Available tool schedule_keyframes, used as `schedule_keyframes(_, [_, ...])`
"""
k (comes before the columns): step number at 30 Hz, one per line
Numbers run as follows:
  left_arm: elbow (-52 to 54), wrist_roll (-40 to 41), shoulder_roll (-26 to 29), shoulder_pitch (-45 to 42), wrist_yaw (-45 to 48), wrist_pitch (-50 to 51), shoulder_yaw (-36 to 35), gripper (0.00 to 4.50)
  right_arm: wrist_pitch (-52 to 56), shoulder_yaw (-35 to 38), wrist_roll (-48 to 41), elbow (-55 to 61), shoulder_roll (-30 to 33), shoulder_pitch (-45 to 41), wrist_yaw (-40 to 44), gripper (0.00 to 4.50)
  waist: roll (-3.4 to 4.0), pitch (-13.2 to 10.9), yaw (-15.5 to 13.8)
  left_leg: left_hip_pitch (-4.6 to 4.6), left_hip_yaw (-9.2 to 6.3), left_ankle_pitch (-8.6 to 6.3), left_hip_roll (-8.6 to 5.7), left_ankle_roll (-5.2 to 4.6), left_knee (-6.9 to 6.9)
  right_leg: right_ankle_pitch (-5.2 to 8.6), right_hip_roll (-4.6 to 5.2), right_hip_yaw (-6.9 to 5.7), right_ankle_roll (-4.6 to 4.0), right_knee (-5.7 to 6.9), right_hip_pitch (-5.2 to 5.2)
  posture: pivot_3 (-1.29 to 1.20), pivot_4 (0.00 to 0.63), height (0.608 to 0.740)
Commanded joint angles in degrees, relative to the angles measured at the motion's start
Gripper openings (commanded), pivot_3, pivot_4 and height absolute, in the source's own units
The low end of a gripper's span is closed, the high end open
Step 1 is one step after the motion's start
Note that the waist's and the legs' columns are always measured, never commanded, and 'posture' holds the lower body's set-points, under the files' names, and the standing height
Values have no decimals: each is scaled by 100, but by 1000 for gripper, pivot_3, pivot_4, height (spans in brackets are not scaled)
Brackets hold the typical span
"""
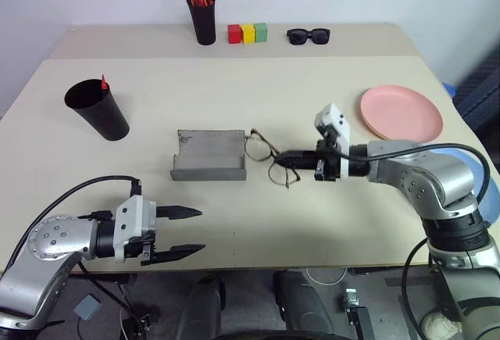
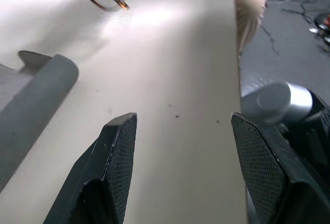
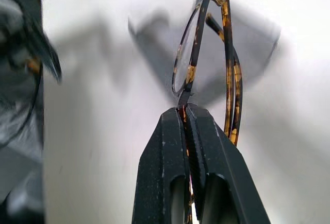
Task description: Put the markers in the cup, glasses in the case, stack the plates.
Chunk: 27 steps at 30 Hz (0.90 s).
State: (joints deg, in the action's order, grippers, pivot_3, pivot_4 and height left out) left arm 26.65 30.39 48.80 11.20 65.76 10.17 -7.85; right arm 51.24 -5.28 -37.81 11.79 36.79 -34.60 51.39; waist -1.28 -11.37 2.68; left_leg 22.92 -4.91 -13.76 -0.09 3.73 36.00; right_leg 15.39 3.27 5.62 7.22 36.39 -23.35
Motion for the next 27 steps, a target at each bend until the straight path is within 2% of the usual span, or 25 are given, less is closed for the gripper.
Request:
schedule_keyframes(1, [164,448,-248,-135,-585,536,-268,2968,-439,43,110,-251,-238,-284,163,19,0,0,-5,0,0,0,0,0,2,-2,0,0,3,0,0,0,150,740])
schedule_keyframes(11, [682,1637,-814,278,-1850,1582,-1335,2968,-1782,-324,859,-1389,-1313,-765,308,19,0,0,13,-2,-4,0,0,0,2,-6,1,-1,8,6,-1,0,150,740])
schedule_keyframes(20, [1146,1682,-888,1020,-1977,1571,-1731,2968,-3163,-408,1444,-2740,-2309,-1131,438,19,0,0,78,-5,-5,0,-1,1,2,-5,1,-2,6,10,0,0,150,740])
schedule_keyframes(27, [1322,1641,-972,1205,-2084,1518,-1812,2968,-3575,-346,1515,-3294,-2735,-1230,659,19,1,0,132,-7,-5,0,-1,1,-1,-5,0,-2,6,11,0,0,150,740])
